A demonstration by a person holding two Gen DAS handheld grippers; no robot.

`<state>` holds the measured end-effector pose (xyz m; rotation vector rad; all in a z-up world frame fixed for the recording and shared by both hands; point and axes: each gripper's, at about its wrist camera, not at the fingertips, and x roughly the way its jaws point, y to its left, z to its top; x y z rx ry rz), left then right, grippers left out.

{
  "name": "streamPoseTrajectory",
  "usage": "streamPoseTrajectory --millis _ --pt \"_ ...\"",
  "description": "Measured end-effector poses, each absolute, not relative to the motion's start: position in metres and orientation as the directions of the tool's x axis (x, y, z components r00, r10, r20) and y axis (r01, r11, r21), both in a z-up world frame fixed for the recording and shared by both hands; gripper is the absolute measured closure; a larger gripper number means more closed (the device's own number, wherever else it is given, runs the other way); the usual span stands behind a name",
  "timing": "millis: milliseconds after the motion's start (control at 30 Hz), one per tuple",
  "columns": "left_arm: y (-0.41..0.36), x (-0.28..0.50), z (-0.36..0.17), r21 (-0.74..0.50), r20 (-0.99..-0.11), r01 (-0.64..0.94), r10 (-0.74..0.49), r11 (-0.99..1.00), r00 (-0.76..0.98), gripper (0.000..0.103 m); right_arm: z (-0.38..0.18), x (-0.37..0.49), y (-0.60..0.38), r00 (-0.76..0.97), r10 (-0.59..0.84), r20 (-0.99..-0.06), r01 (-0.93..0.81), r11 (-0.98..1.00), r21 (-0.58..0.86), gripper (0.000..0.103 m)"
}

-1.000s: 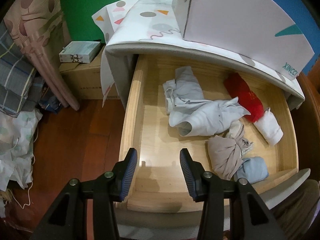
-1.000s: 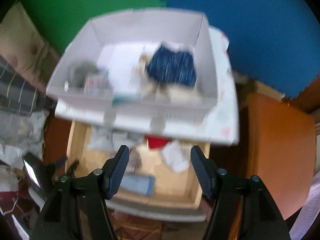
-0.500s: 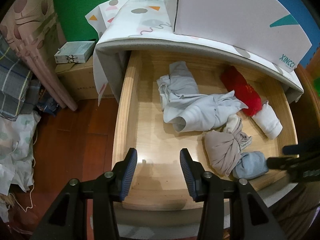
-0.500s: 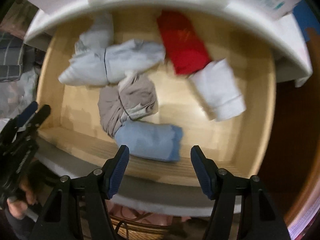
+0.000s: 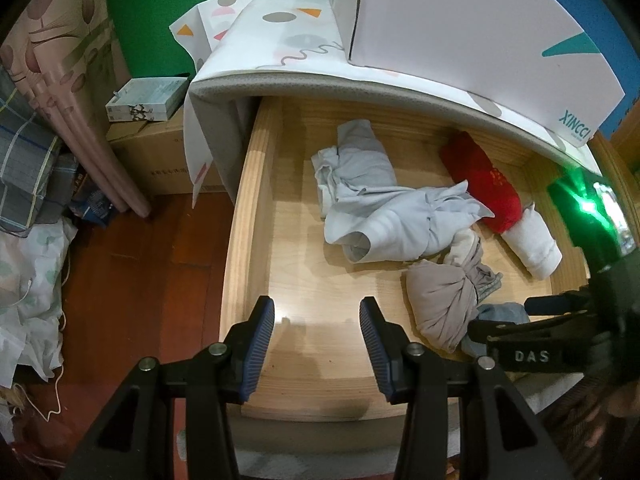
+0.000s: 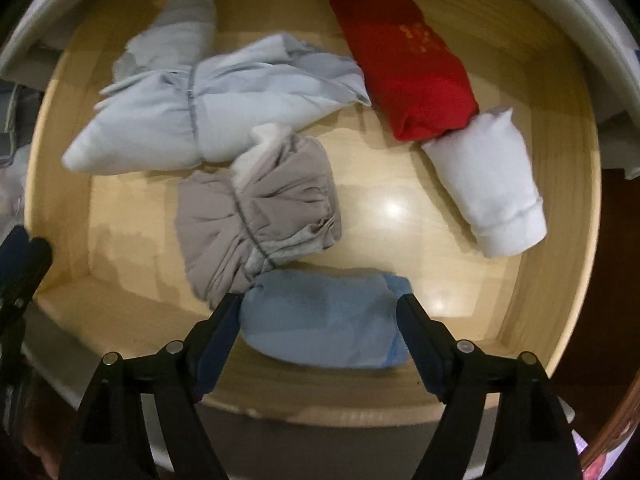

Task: Take underwear out of drawer
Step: 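Return the right gripper to the drawer and grasp the light blue folded underwear, then grasp the grey-beige knotted underwear with the left gripper while the right holds the light blue one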

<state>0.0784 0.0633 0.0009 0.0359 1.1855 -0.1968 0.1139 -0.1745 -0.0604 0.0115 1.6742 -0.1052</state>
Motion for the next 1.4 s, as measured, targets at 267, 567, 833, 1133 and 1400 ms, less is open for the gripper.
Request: streamPoseTrajectory --millis 267,567,833,1133,1400 --pt "0.061 0.079 0.000 -0.076 -0.924 0.176 -0.136 0.981 0.356 0.058 -0.076 0.111 -0.199 -0.137 -0.090 -0.987 0.097 0.990 -0.104 0.027" --pt "0.054 0.080 -0.003 -0.088 -0.929 0.207 -0.155 0.974 0.336 0.058 -0.084 0.109 -0.231 -0.162 -0.104 -0.981 0.140 0.982 -0.128 0.027" --pt "0.035 0.078 -0.006 -0.059 -0.937 0.265 -0.145 0.962 0.317 0.058 -0.087 0.105 -0.261 -0.170 -0.070 -0.983 0.190 0.976 -0.102 0.027" --pt "-0.004 0.072 -0.018 -0.071 -0.949 0.360 -0.175 0.930 0.264 0.058 -0.093 0.104 -0.314 -0.180 -0.105 -0.978 0.232 0.962 -0.146 0.029" --pt "-0.027 0.085 -0.021 -0.103 -0.955 0.386 -0.199 0.917 0.218 0.058 -0.092 0.097 -0.319 -0.172 -0.114 -0.979 0.214 0.965 -0.150 0.031"
